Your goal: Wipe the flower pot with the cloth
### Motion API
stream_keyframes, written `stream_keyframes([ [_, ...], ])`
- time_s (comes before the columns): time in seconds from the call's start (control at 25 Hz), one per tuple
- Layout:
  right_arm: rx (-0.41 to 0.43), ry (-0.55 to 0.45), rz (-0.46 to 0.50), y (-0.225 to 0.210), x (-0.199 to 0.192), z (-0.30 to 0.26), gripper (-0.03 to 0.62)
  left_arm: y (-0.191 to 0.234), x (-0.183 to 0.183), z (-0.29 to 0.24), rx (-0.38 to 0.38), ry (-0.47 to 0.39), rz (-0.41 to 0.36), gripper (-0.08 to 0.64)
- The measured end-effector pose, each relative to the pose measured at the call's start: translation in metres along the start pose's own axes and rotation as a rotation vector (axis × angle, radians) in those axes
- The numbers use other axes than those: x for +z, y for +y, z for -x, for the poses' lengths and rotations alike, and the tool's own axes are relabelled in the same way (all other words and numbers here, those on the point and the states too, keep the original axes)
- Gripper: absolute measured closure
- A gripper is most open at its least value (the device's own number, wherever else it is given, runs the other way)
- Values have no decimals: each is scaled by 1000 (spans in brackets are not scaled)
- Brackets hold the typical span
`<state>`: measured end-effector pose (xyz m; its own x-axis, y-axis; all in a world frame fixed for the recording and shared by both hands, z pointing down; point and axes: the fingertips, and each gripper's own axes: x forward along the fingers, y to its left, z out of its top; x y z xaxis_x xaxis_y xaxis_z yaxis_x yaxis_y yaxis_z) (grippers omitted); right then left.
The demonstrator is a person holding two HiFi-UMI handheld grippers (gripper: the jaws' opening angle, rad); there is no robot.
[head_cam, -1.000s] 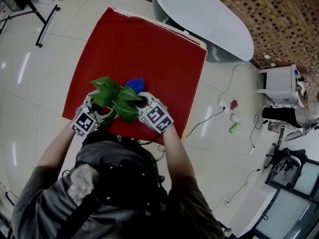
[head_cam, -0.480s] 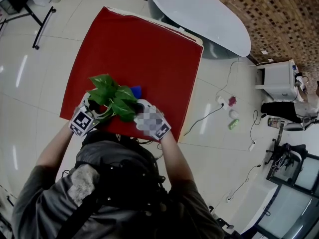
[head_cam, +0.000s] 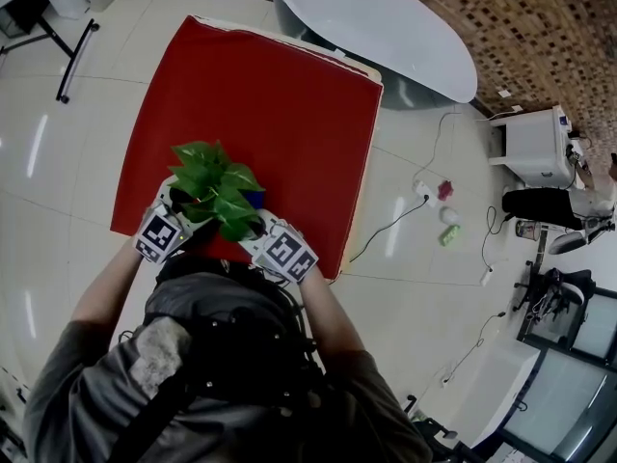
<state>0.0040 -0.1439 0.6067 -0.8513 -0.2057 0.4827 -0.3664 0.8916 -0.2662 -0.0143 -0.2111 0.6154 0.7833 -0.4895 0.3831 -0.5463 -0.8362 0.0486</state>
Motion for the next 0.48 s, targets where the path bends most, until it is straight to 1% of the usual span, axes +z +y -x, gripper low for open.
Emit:
stream_keyframes([
  [0.12,17,7,3,10,-4,3,525,-2,0,-2,3,16,-8,117],
  [0.28,-2,7,-6,23,-11,15,526,-7,-4,4,26,33,22,112],
  [0.4,-39,-4,-32,24,-19,35,525,-9,-7,11,70,45,16,112],
  [0.48,-89,-34,-68,20,-26,52,525,-7,-13,20,113,50,40,112],
])
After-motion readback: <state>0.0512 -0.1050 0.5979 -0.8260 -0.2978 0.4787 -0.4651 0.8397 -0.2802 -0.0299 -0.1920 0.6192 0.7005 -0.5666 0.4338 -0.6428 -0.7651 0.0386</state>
